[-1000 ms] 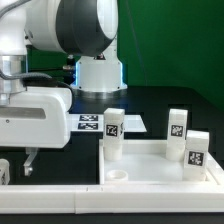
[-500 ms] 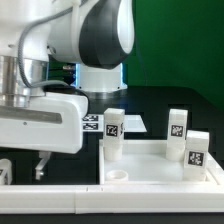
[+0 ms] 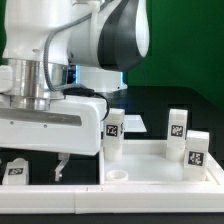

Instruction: Assemble square table

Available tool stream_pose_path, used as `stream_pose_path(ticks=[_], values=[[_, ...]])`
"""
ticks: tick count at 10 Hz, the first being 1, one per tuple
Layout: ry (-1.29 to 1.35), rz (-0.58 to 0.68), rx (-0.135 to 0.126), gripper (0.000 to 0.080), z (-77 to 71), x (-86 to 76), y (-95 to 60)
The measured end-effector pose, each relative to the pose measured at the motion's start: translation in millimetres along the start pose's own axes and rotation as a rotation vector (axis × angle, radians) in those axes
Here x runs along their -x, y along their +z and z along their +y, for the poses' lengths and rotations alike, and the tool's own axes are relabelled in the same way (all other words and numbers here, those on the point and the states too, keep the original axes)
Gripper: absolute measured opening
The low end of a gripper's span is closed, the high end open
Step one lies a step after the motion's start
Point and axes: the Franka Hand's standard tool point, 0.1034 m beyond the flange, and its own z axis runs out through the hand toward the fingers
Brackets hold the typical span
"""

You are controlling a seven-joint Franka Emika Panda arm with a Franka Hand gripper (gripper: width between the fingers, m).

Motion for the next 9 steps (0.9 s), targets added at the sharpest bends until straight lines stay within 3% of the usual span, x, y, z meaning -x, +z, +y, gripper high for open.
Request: stream_pose_path(ticks=[1,4,7,8,9], values=[[-0.001,0.001,0.001,0.0648,-0.4,0.9,1.1],[-0.001,0.001,0.002,0.0281,-0.2,1.0,1.3],[-0.002,-0.002,0.001,0.0281,1.0,3.5,-1.0],[0.009,-0.014,-0.008,0.0281,2.4,15.0,-12.0],[0.035,-0.044,-0.035,0.0281,1.1,34.2,-28.9]])
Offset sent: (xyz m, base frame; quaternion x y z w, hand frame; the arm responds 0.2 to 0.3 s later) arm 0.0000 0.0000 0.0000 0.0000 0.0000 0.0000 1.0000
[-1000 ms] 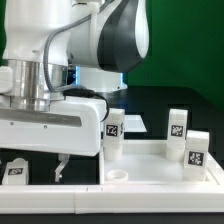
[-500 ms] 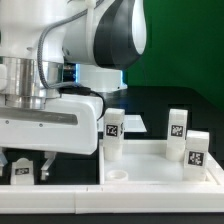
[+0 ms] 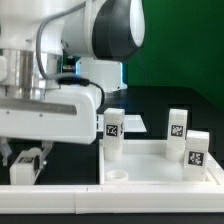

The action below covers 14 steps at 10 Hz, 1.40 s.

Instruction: Assemble square table

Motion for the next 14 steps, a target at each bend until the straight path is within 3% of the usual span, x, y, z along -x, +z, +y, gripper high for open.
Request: stream_pose_path(ticks=[1,2,5,7,9,10,14], values=[[0.019,0.016,0.000,0.0281,-1.7,16.8,-15.8],[0.042,0.018,-0.001,0.0281,-6.9,24.9,-20.3],[0.044,0.013,0.001,0.0282,-5.1,25.3,-17.1],[0.054,-0.024,-0.017,0.0282,-9.1,36.1,-16.3],[0.081,-0.053,-0.019,0.0282,-9.3,76.2,-19.6],[0.108,-0.071,-0.025,0.0282,-16.4,91.0,-22.2],[0.105,-0.073,-0.023,0.0282,-14.6,91.3,-20.1]])
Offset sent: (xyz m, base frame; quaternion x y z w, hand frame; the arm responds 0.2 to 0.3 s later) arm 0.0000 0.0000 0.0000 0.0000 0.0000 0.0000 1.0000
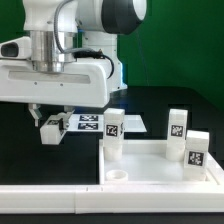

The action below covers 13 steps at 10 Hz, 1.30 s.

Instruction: Assemble square table

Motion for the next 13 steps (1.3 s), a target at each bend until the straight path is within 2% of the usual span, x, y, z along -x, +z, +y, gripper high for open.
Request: stream_pose_path(ticks=[2,3,4,5,6,8,9,10,11,12,13], values=[[-0.008,-0.015,0.014,0.0282,17.7,26.8,4.2],[0.010,-0.019,0.030,0.0282,27.7,52.6,7.4],[0.008,-0.018,0.052,0.0282,34.6,71.8,11.4],[0.010,-0.016,0.064,0.0282,38.8,81.5,13.8],[0.012,0.000,0.082,0.0282,42.7,85.7,16.4],[0.011,-0.004,0.080,0.0284,41.9,86.3,17.4],[0.011,-0.005,0.080,0.0366,41.8,86.4,17.5],[0.023,-0.024,0.068,0.0543,37.3,88.1,18.5],[0.034,-0.115,0.018,0.0543,18.2,88.0,17.8],[0.014,-0.138,0.014,0.0632,10.8,74.1,11.2],[0.004,-0.190,0.005,0.0644,9.4,64.8,6.1]])
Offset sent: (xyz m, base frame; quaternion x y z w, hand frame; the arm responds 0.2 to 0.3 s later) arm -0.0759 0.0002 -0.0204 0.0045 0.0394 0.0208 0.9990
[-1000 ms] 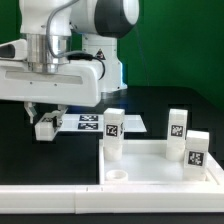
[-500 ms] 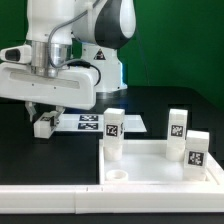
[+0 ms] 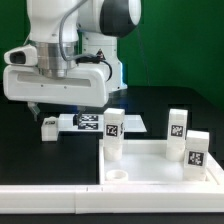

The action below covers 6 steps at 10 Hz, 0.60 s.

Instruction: Assemble square table

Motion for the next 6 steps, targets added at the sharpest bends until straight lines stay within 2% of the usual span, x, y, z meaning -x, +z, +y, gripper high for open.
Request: stream_pose_path(ticks=[1,3,5,6], values=[[-0.024,-0.093,-0.011,0.0644,0.3,-10.2,-7.9],[-0.060,-0.222,-0.008,0.0649,1.4,-30.6,-15.1],[-0.075,-0.390,-0.007,0.0649,1.3,-29.7,-11.8],[-0.065,-0.432,-0.002,0.0649,0.4,-29.9,-7.9]])
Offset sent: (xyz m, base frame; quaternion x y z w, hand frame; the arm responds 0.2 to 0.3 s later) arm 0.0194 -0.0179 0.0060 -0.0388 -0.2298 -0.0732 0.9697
